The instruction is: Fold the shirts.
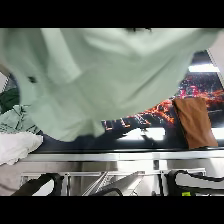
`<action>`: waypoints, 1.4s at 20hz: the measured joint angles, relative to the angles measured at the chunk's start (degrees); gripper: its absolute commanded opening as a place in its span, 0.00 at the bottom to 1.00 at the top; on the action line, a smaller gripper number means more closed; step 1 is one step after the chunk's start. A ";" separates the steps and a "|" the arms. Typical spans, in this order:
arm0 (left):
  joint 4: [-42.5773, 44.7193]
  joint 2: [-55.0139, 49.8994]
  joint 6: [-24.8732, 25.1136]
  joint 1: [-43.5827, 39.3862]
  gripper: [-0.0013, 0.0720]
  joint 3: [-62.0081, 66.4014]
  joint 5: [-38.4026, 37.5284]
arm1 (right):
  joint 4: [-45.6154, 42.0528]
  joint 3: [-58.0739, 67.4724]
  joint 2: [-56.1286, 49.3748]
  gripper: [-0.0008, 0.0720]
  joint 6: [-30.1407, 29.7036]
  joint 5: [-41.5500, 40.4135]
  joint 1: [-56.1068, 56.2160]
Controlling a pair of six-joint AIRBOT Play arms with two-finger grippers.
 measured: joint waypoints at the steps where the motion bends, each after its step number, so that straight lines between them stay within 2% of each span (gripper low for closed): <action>1: 0.00 -2.78 -0.46 0.00 0.04 -1.09 -1.79 | -2.91 -3.13 -1.42 0.03 -0.33 -0.02 2.25; 5: 0.42 -15.26 0.48 0.02 0.04 -10.05 -4.00 | -13.00 -14.51 -10.54 0.03 -0.87 -4.13 9.22; 9: 0.39 -28.55 4.59 0.31 0.04 -16.31 2.58 | -14.86 -18.93 -22.77 0.04 -3.48 -12.96 11.52; 10: 0.37 -31.52 5.44 0.35 0.06 -16.04 4.00 | -13.51 -19.32 -25.05 0.29 -4.63 -15.45 11.72; 11: 0.11 -34.05 6.16 0.37 0.60 -15.04 5.01 | -11.32 -19.65 -27.19 0.55 -6.78 -18.01 11.87; 12: 0.00 -36.44 6.64 0.48 0.95 -13.35 5.11 | -9.40 -19.78 -28.39 0.55 -8.83 -19.80 11.89; 16: 0.02 -41.16 5.38 2.67 0.95 -3.08 -0.94 | -6.03 -18.36 -28.55 0.55 -13.90 -20.50 9.18; 21: 1.01 -40.39 -1.18 9.35 0.91 4.35 -17.81 | -11.39 -17.70 -24.30 0.53 -10.82 -8.59 -0.52; 22: 2.01 -39.54 -2.38 10.56 0.91 3.48 -21.00 | -12.63 -17.88 -23.91 0.48 -9.92 -5.66 -2.49; 24: 5.49 -36.76 -4.17 12.70 0.91 -1.62 -26.05 | -14.58 -19.04 -23.43 0.48 -8.41 -0.07 -5.75; 28: 12.61 -28.63 -5.42 15.69 0.91 -21.31 -26.47 | -16.68 -23.34 -23.04 0.48 -7.58 6.25 -8.96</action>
